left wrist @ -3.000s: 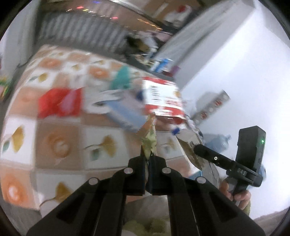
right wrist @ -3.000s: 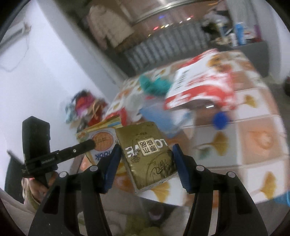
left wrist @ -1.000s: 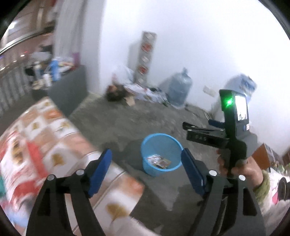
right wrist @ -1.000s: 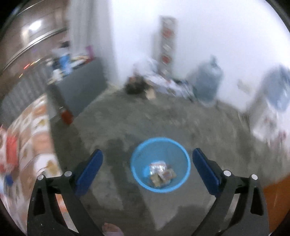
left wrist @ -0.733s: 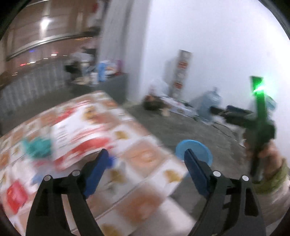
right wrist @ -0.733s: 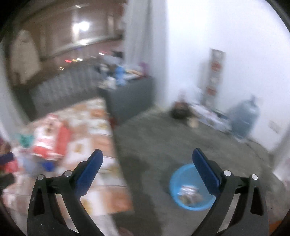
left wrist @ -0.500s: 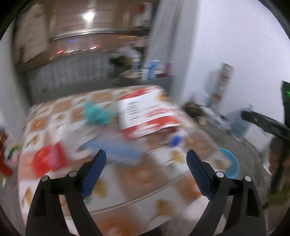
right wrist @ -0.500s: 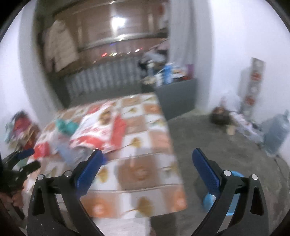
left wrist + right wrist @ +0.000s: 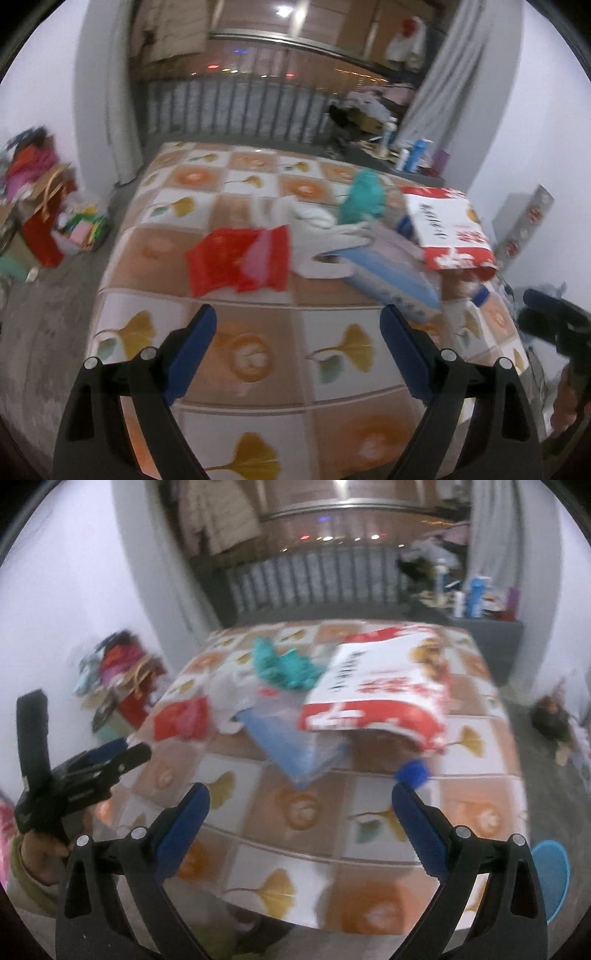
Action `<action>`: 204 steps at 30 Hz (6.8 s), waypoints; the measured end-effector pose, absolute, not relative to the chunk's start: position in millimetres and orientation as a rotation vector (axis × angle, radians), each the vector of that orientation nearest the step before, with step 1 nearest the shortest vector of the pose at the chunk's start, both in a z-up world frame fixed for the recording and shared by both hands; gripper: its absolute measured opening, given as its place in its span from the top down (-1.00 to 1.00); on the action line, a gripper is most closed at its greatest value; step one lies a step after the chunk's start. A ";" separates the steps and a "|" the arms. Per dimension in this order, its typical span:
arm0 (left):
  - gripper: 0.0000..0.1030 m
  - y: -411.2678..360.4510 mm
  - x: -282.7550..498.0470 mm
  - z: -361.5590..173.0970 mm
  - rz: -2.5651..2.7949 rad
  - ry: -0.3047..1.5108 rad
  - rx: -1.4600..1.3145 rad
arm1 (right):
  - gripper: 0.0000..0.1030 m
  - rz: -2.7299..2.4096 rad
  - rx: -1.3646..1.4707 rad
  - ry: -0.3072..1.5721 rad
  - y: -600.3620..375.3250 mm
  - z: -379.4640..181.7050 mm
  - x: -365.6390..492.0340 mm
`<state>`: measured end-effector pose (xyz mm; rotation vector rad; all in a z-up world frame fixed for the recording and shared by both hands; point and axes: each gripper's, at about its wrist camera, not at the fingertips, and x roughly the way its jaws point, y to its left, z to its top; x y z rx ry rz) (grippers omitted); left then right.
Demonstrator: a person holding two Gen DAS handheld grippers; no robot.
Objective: Collect trash
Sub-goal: 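Move both tools back above the bed toward the remaining trash, then grasp the red wrapper with the left tool, then grasp the white tissue with the right tool while the left holds the red wrapper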
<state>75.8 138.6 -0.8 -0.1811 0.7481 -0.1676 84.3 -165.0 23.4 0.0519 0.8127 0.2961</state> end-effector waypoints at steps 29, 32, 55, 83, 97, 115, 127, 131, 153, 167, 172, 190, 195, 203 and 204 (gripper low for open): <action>-0.71 208.7 70.7 -34.8 -0.050 0.800 -0.284 | -0.75 0.329 -0.022 0.965 -96.1 -9.4 121.2; -0.71 211.8 71.6 -36.6 -0.047 0.800 -0.284 | -0.74 0.324 -0.017 0.975 -97.3 -11.5 122.5; -0.71 236.2 65.7 -33.9 0.021 0.781 -0.367 | -0.73 0.348 0.013 0.988 -100.5 -9.0 126.0; -0.71 228.7 70.6 -28.6 0.023 0.782 -0.358 | -0.73 0.327 0.072 1.023 -122.3 -15.3 120.8; -0.71 228.3 67.9 -31.5 0.026 0.782 -0.347 | -0.73 0.338 0.075 1.016 -121.1 -13.7 119.2; -0.71 235.9 55.8 -34.5 0.003 0.743 -0.410 | -0.73 0.336 0.065 1.012 -119.2 -11.9 120.1; -0.71 246.6 50.1 -36.7 -0.016 0.710 -0.464 | -0.73 0.333 0.052 0.996 -111.4 -9.1 116.0; -0.71 251.5 48.7 -34.5 -0.028 0.685 -0.488 | -0.72 0.322 0.074 0.978 -115.8 -4.8 110.2; -0.54 237.0 127.7 -34.4 -0.178 0.713 -0.525 | -0.59 0.251 0.173 0.987 -143.0 -15.5 104.8; 0.73 198.8 173.0 -57.5 -0.145 0.826 -0.327 | -0.58 0.205 0.215 0.979 -167.5 -14.8 99.3; 0.88 195.0 167.0 -54.1 -0.160 0.814 -0.311 | -0.56 0.197 0.217 0.973 -171.9 -13.9 94.5; 0.89 218.6 93.2 -45.0 -0.122 0.799 -0.355 | -0.29 0.294 0.117 0.909 -137.8 14.9 99.3; 0.89 227.9 87.9 -43.1 -0.113 0.788 -0.358 | -0.19 0.334 0.080 0.880 -116.1 22.0 110.2; 0.89 231.7 88.7 -45.3 -0.122 0.783 -0.375 | -0.08 0.329 0.057 0.839 -105.9 32.4 124.2; 0.89 231.3 89.1 -46.0 -0.125 0.785 -0.376 | -0.07 0.324 0.049 0.831 -105.0 34.5 126.6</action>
